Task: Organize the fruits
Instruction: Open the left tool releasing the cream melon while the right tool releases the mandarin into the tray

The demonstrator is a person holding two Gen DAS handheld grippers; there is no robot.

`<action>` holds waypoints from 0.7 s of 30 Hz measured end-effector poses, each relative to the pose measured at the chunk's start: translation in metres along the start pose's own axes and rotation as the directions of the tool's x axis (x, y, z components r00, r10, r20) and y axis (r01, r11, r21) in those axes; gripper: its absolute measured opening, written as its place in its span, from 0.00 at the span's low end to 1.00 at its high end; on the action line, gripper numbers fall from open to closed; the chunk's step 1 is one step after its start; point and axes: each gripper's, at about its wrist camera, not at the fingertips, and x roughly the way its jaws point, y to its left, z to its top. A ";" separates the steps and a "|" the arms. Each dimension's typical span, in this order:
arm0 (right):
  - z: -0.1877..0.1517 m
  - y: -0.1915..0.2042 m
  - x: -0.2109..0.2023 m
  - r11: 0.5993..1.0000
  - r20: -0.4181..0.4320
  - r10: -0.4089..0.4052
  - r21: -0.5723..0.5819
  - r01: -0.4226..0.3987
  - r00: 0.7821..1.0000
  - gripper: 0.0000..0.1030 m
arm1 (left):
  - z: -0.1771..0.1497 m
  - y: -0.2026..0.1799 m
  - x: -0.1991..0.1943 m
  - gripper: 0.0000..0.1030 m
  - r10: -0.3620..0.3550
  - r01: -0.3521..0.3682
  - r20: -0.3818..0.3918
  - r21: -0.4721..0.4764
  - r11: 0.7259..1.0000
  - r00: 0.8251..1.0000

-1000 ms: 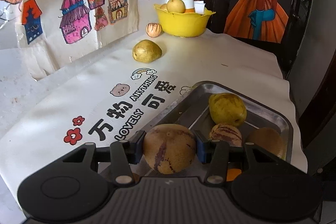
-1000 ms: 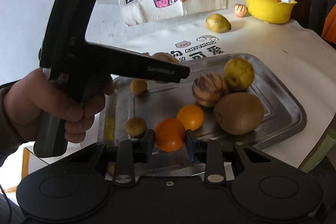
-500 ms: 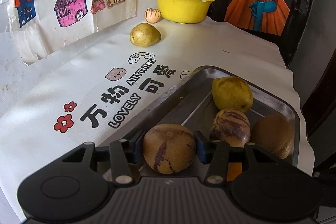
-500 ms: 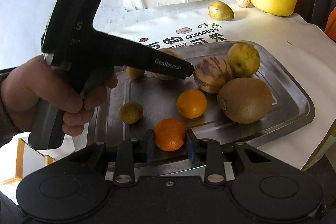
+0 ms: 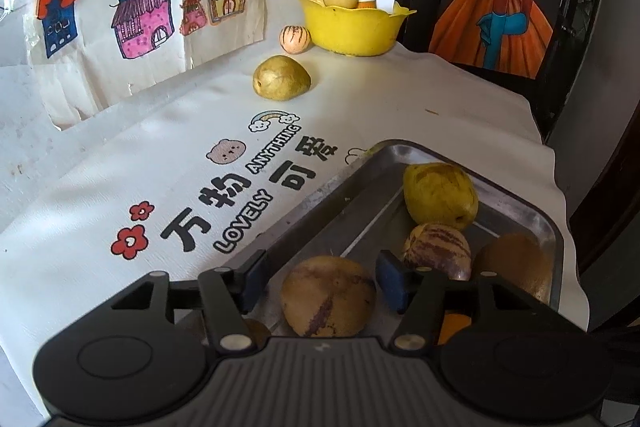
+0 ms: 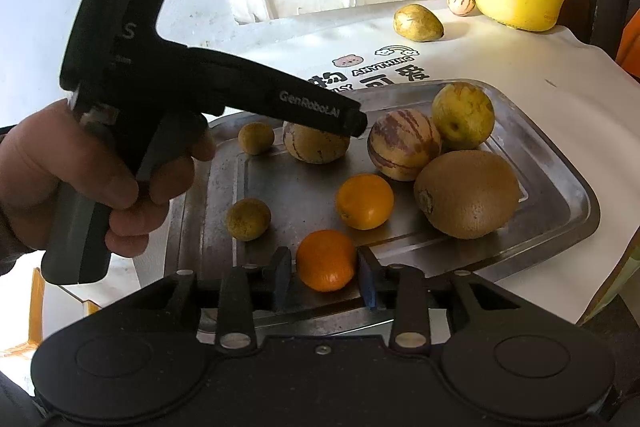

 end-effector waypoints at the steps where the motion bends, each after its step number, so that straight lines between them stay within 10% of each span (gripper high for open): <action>1: 0.000 0.000 0.000 1.000 0.000 0.001 0.002 -0.001 1.000 0.37 | 0.000 0.000 -0.001 0.62 0.001 -0.001 0.002 0.000 1.000 1.000; 15: 0.003 0.003 -0.009 1.000 0.031 -0.012 -0.001 0.012 0.999 0.51 | 0.007 0.002 -0.013 0.70 0.005 -0.005 0.033 -0.011 1.000 0.999; 21: 0.005 0.007 -0.019 0.999 0.077 -0.032 -0.010 0.033 0.997 0.83 | 0.009 0.006 -0.023 0.81 -0.007 0.009 0.057 -0.027 1.000 0.998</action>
